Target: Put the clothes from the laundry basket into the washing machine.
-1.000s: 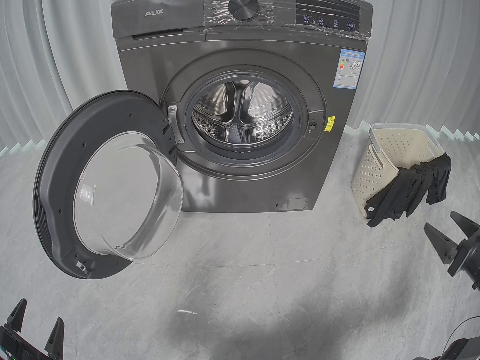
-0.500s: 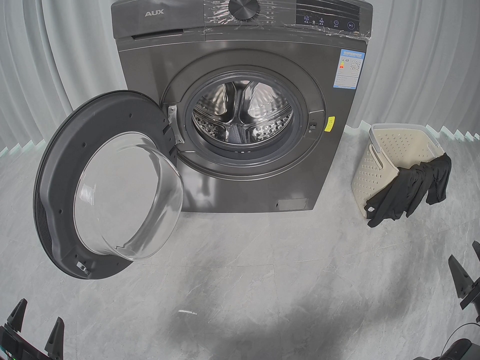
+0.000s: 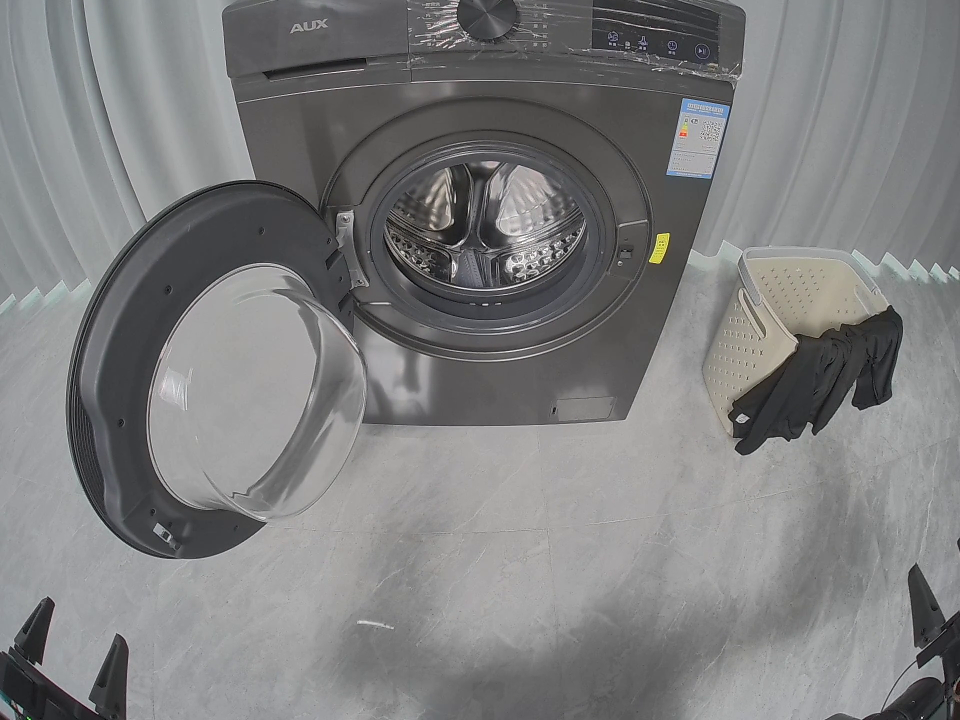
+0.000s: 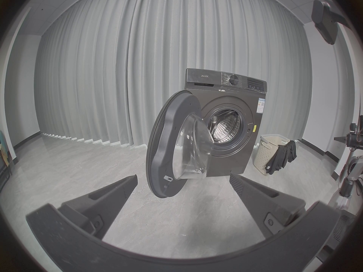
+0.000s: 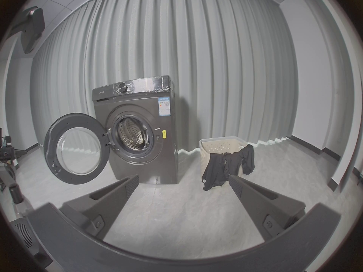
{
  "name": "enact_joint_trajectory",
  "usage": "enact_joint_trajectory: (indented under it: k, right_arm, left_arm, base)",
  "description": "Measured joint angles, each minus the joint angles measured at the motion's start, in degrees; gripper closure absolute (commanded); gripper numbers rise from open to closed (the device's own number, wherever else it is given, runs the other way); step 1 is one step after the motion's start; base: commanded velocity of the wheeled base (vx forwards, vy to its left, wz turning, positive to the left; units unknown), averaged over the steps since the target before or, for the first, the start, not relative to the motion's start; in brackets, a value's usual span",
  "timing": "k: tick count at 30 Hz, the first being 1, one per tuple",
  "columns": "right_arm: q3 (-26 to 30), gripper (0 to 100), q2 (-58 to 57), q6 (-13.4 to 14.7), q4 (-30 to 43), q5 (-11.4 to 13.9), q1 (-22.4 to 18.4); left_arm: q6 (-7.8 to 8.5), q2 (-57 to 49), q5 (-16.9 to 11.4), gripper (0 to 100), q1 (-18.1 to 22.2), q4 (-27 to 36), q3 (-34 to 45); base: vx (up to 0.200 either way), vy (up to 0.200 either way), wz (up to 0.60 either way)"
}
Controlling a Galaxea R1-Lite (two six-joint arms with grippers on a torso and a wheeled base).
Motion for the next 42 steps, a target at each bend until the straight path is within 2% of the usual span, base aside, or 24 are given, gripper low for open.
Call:
enact_joint_trajectory:
  k: [3,6,14,21,31,42]
  right_arm:
    - [0.0,0,-1.97,-0.13,0.33,0.63,-2.84]
    - [0.0,0,-3.52,-0.13,0.84,3.47,-4.72]
    - [0.0,0,-6.47,-0.33,7.94,5.36,-5.29]
    - [-0.02,0,-7.25,-1.77,9.97,5.71,-4.99]
    - [-0.02,0,-7.44,-1.63,9.95,5.68,-4.92]
    - [-0.02,0,-7.44,-1.66,9.95,5.66,-4.92]
  left_arm:
    - [-0.06,0.0,0.0,0,0.0,0.0,0.0]
    - [-0.13,0.0,0.0,0,0.0,0.0,0.0]
    - [-0.22,0.0,0.0,0,0.0,0.0,0.0]
    - [-0.24,0.0,0.02,0,0.0,0.0,0.0]
    - [-0.24,0.0,0.1,0,0.0,0.0,0.0]
    - [-0.22,0.0,0.1,0,0.0,0.0,0.0]
  base:
    - [0.0,0.0,0.0]
    - [0.0,0.0,0.0]
    - [0.0,0.0,0.0]
    - [0.0,0.0,0.0]
    - [0.0,0.0,0.0]
    - [0.0,-0.2,0.0]
